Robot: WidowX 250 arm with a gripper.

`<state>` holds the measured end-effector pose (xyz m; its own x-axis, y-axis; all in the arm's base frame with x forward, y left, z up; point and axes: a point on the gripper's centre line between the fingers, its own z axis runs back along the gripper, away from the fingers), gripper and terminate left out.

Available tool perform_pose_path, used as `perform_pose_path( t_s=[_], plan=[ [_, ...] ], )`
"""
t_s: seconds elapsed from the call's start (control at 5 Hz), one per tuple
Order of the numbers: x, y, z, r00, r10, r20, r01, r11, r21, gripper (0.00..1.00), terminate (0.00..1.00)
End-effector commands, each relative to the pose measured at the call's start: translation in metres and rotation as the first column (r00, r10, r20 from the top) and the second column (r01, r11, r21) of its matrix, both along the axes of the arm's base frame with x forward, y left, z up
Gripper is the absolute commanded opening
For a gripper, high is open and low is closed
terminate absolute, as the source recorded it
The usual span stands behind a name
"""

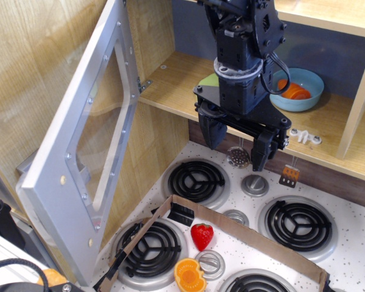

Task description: Close microwave

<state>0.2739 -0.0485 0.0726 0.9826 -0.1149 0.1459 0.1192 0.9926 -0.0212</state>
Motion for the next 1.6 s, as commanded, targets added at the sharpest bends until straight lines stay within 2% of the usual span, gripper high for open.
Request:
perform_pose_path(
  t_s=[0.0,0.2,0.4,0.6,0.8,1.4],
  plan=[
    [0.0,0.0,0.0,1.0,0.0,0.0,0.0,1.0,0.0,1.0,0.0],
    [-0.012,0.008,0.021,0.998,-0.068,0.019,0.068,0.997,0.022,1.0,0.0],
    [-0.018,0.017,0.047,0.992,-0.123,0.011,0.122,0.99,0.068,1.0,0.0],
    [-0.029,0.031,0.073,0.98,-0.197,-0.024,0.198,0.975,0.104,1.0,0.0],
    [-0.058,0.051,0.088,0.969,-0.232,-0.088,0.243,0.96,0.141,1.0,0.0],
    [-0.106,0.102,0.116,0.958,-0.236,-0.16,0.272,0.925,0.265,1.0,0.0]
  ],
)
